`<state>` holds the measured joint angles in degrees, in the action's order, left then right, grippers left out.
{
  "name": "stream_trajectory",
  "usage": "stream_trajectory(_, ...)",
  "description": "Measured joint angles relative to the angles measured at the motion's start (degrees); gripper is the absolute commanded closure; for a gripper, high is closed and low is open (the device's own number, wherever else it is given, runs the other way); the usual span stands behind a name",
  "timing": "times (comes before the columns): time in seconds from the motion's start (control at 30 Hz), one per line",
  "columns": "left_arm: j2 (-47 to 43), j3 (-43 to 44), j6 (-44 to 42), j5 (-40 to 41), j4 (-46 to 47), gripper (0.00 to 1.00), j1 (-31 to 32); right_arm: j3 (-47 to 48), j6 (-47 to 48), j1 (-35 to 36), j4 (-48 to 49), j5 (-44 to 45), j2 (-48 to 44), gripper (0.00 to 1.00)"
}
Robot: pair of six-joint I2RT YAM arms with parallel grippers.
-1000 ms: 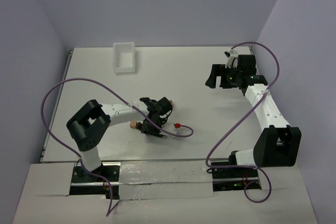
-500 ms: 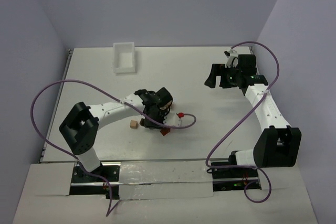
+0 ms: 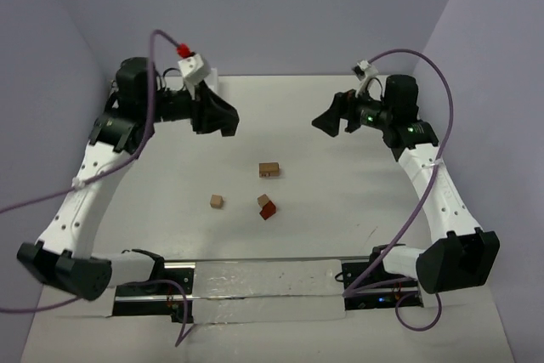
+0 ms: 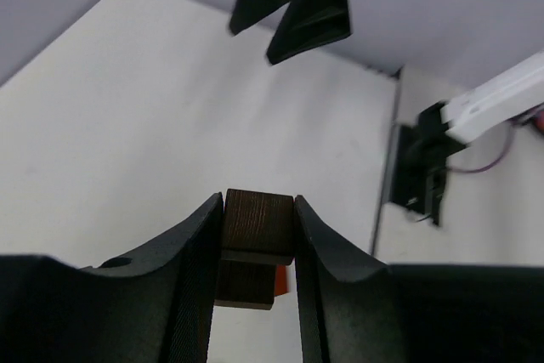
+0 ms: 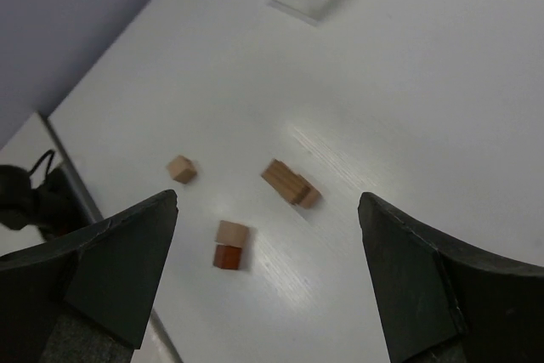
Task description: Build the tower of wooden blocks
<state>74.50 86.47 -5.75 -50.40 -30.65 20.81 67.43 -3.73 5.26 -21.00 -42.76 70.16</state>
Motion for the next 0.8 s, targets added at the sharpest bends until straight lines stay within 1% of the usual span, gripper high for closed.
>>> stream_trajectory(0.07, -4.67, -6.84, 12.21, -5.19, 11.05, 1.00, -2.20, 2.73, -0.84, 3.30, 1.56, -2.12, 0.45, 0.09)
stream_trajectory(0.1, -5.92, -10.01, 18.88, -7.12, 18.31, 1.00, -3.21, 4.10, -1.46, 5.14, 2.60, -3.18, 0.76, 0.09)
stream_trajectory(0.2, -7.43, -19.82, 38.80, -9.22, 39.68, 1.00, -5.27, 8.97, -4.14, 10.51, 5.48, -6.27, 3.03, 0.10)
stream_trajectory(0.23, -7.32, -22.66, 44.30, -9.49, 45.06, 1.00, -5.69, 10.52, -5.32, 12.10, 6.87, -7.31, 4.11, 0.11)
stream_trajectory(0.37, -5.93, -28.90, 60.12, -9.03, 59.55, 1.00, -6.67, 14.27, -12.45, 17.26, 13.00, -11.27, 8.56, 0.12)
stream_trajectory(0.47, -6.12, -30.53, 68.49, -7.92, 68.44, 1.00, -7.46, 15.84, -18.76, 20.06, 18.41, -13.46, 12.16, 0.12)
stream_trajectory(0.57, -7.14, -31.58, 73.43, -6.92, 74.13, 1.00, -8.11, 16.51, -23.92, 22.75, 23.31, -14.56, 15.60, 0.12)
stream_trajectory(0.67, -8.16, -32.01, 76.27, -6.53, 77.53, 1.00, -8.53, 16.55, -27.58, 24.63, 26.05, -15.57, 17.95, 0.12)
stream_trajectory(0.8, -8.74, -32.31, 77.76, -6.43, 79.42, 1.00, -8.60, 16.55, -32.20, 26.24, 30.01, -16.71, 18.81, 0.13)
